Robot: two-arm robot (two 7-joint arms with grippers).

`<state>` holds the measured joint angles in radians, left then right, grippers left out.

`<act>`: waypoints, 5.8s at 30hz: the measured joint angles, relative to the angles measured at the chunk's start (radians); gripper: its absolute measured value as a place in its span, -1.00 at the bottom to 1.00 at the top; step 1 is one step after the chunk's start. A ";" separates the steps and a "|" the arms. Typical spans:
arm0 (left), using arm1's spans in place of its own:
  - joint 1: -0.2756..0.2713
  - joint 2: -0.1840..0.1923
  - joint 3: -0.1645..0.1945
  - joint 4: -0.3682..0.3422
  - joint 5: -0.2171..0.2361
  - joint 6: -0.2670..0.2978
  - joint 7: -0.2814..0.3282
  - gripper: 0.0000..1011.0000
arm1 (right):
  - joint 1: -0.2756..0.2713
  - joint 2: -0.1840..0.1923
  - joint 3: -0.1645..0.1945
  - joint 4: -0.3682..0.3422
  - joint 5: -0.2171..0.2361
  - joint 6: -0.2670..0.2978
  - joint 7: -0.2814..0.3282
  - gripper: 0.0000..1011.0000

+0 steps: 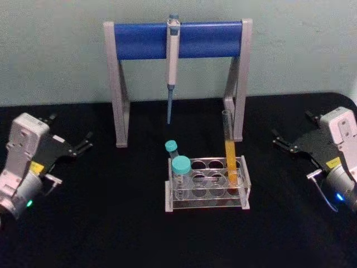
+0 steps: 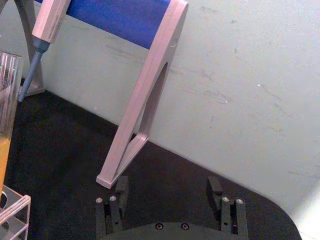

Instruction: Pick up the test tube from the test tube rack, shake it, then place it back into the test tube rack.

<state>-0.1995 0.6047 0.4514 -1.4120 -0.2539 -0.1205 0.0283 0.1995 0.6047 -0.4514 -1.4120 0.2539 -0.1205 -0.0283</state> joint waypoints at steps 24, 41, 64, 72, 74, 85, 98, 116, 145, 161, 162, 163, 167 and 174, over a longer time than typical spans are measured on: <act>0.000 0.000 0.000 0.000 0.000 0.000 0.000 0.98 | -0.081 -0.002 0.056 -0.103 0.084 0.043 0.131 0.98; 0.000 0.000 0.000 0.000 0.000 0.000 0.000 0.98 | -0.088 -0.035 0.065 -0.169 0.189 0.118 0.310 0.98; 0.000 0.000 0.000 0.000 0.000 0.000 0.000 0.98 | 0.051 -0.114 0.042 -0.047 0.194 0.249 0.465 0.98; 0.000 0.000 0.000 0.000 0.000 0.000 0.000 0.98 | 0.073 -0.124 0.031 -0.023 0.180 0.264 0.483 0.98; 0.000 0.000 0.000 0.000 0.000 0.000 0.000 0.98 | 0.075 -0.125 0.029 -0.020 0.176 0.267 0.483 0.98; 0.000 0.000 0.000 0.000 0.000 0.000 0.000 0.98 | 0.082 -0.129 0.024 -0.016 0.149 0.269 0.485 0.98; 0.000 0.000 0.000 0.000 0.000 0.000 0.000 0.98 | 0.082 -0.128 0.025 -0.017 0.149 0.267 0.486 0.94; 0.000 0.000 0.000 0.000 0.000 0.000 0.000 0.98 | 0.081 -0.128 0.025 -0.017 0.151 0.267 0.485 -0.05; 0.000 0.000 0.000 0.000 0.000 0.000 0.000 0.98 | 0.062 -0.134 0.030 -0.014 0.159 0.206 0.512 -0.54; 0.000 0.000 0.000 0.000 0.000 0.000 0.000 0.98 | -0.003 -0.135 0.070 -0.053 0.127 0.106 0.478 -0.54; 0.000 0.000 0.000 0.000 0.000 0.000 0.000 0.98 | -0.005 -0.136 0.073 -0.055 0.127 0.101 0.478 -0.54; 0.000 0.000 0.000 0.000 0.000 0.000 0.000 0.98 | -0.010 -0.138 0.079 -0.059 0.127 0.093 0.479 -0.54; 0.000 0.000 0.000 0.000 0.000 0.000 0.000 0.98 | -0.017 -0.145 0.095 -0.066 0.139 0.076 0.486 -0.54; 0.000 0.000 0.000 0.000 0.000 0.000 0.000 0.98 | -0.029 -0.152 0.119 -0.088 0.175 0.060 0.503 -0.54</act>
<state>-0.1995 0.6047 0.4514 -1.4120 -0.2539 -0.1206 0.0283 0.1709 0.4528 -0.3320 -1.4995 0.4288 -0.0606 0.4745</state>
